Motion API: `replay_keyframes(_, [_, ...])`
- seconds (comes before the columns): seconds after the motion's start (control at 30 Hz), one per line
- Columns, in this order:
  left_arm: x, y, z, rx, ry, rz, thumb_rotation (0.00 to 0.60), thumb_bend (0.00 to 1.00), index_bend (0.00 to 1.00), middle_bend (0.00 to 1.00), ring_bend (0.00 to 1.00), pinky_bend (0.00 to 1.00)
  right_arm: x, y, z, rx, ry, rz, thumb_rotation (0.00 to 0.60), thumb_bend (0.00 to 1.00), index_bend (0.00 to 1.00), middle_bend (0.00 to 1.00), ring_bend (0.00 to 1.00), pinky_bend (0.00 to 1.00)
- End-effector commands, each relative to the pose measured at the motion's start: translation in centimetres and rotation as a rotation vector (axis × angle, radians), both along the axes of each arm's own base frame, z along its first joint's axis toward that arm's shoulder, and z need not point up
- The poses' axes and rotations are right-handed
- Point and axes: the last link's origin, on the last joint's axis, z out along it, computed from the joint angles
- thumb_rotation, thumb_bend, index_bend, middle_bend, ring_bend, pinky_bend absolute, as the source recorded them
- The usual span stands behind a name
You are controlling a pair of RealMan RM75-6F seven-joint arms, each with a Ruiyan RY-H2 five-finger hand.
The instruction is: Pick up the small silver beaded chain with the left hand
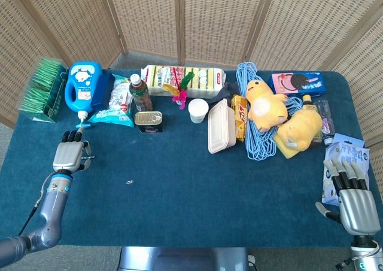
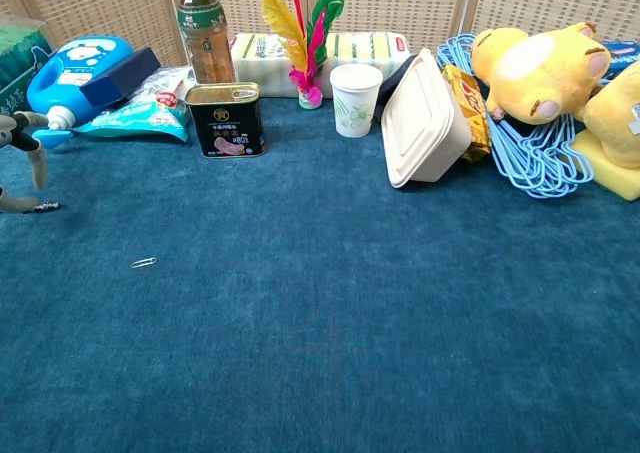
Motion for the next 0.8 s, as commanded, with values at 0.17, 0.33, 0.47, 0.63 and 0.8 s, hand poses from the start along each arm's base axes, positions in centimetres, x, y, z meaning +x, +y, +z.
replay_keyframes(0.17, [-0.3, 0.3, -0.3, 0.006, 0.023, 0.024, 0.6, 0.57, 0.5, 0.0, 0.0, 0.0, 0.0, 0.0, 0.0, 0.002, -0.004, -0.002, 0.6, 0.0, 0.0, 0.0, 0.0, 0.0])
replay_keyframes(0.33, [-0.4, 0.4, -0.5, 0.008, 0.031, 0.036, 0.6, 0.57, 0.5, 0.0, 0.0, 0.0, -0.1, -0.1, -0.1, 0.006, -0.003, -0.003, 0.6, 0.0, 0.0, 0.0, 0.0, 0.0])
replay_keyframes(0.47, [-0.5, 0.5, -0.9, 0.006, 0.029, 0.044, 0.6, 0.57, 0.5, 0.0, 0.0, 0.0, -0.1, -0.1, -0.1, 0.005, -0.005, -0.003, 0.6, 0.0, 0.0, 0.0, 0.0, 0.0])
replay_keyframes(0.63, [-0.4, 0.5, -1.3, 0.007, 0.029, 0.043, 0.6, 0.57, 0.5, 0.0, 0.0, 0.0, 0.0, 0.0, 0.0, 0.004, -0.01, -0.002, 0.6, 0.0, 0.0, 0.0, 0.0, 0.0])
replay_keyframes(0.8, [-0.3, 0.5, -1.6, 0.004, 0.033, 0.043, 0.6, 0.57, 0.5, 0.0, 0.0, 0.0, -0.1, 0.0, 0.1, 0.002, -0.014, -0.003, 0.6, 0.0, 0.0, 0.0, 0.0, 0.0])
